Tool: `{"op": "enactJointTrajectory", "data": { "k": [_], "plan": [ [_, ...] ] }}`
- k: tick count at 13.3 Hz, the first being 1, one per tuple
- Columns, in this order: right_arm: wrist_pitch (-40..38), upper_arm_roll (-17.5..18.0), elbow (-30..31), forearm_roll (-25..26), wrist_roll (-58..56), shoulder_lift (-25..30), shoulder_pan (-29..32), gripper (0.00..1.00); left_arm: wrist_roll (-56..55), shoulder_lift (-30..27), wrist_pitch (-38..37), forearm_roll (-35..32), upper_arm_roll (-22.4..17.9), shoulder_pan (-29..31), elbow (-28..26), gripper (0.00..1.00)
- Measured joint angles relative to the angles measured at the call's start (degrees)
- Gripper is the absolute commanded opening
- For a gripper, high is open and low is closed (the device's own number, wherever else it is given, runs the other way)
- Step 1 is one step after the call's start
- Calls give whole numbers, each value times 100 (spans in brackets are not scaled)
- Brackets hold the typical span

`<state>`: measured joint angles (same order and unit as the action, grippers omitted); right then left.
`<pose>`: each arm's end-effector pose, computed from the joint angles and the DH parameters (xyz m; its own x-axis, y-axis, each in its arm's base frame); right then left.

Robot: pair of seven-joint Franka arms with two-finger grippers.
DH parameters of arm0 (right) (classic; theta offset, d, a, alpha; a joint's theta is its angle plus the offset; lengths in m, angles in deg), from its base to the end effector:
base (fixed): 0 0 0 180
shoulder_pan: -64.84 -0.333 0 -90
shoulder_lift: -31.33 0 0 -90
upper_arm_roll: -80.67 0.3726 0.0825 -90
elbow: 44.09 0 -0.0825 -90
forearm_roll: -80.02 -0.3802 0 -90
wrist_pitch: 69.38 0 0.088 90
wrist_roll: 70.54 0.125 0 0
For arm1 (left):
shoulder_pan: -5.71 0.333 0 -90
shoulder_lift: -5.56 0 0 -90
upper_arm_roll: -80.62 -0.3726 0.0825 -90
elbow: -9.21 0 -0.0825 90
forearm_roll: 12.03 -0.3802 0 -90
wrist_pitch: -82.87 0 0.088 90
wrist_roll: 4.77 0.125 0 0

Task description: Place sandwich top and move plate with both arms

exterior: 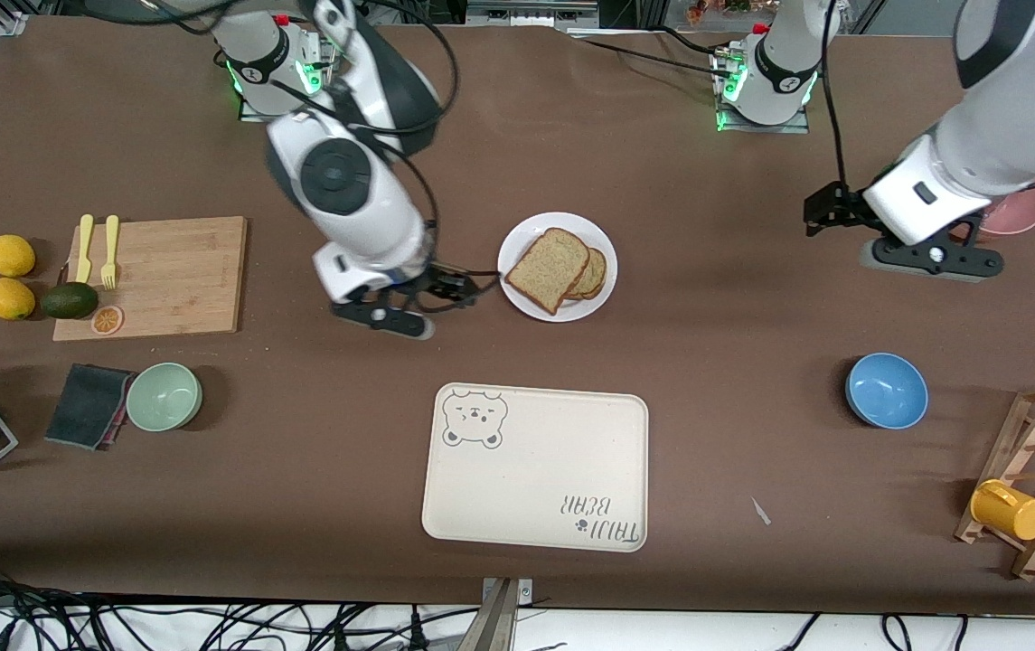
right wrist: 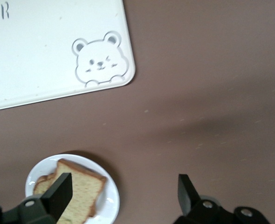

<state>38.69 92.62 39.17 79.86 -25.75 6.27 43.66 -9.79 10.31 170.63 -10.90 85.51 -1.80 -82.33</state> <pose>0.6047 0.3640 0.4744 0.9737 -0.2194 -0.0609 -0.2233 -0.9724 -0.0669 0.5551 -0.1225 0.6014 0.9805 -0.1276 -0.1498 -0.1270 -0.9918 0.0136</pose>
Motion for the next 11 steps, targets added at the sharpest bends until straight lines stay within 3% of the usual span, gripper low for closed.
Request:
{"op": "enactJointTrajectory", "data": {
  "k": [8,11],
  "plan": [
    [-1841,-35,334,1,-2841,1780,1668,100,-41,0,0,-10,-28,31,9,100],
    [-2301,-514,426,-1,-3778,2377,1958,100,-35,0,0,-10,-33,108,14,100]
  ]
}}
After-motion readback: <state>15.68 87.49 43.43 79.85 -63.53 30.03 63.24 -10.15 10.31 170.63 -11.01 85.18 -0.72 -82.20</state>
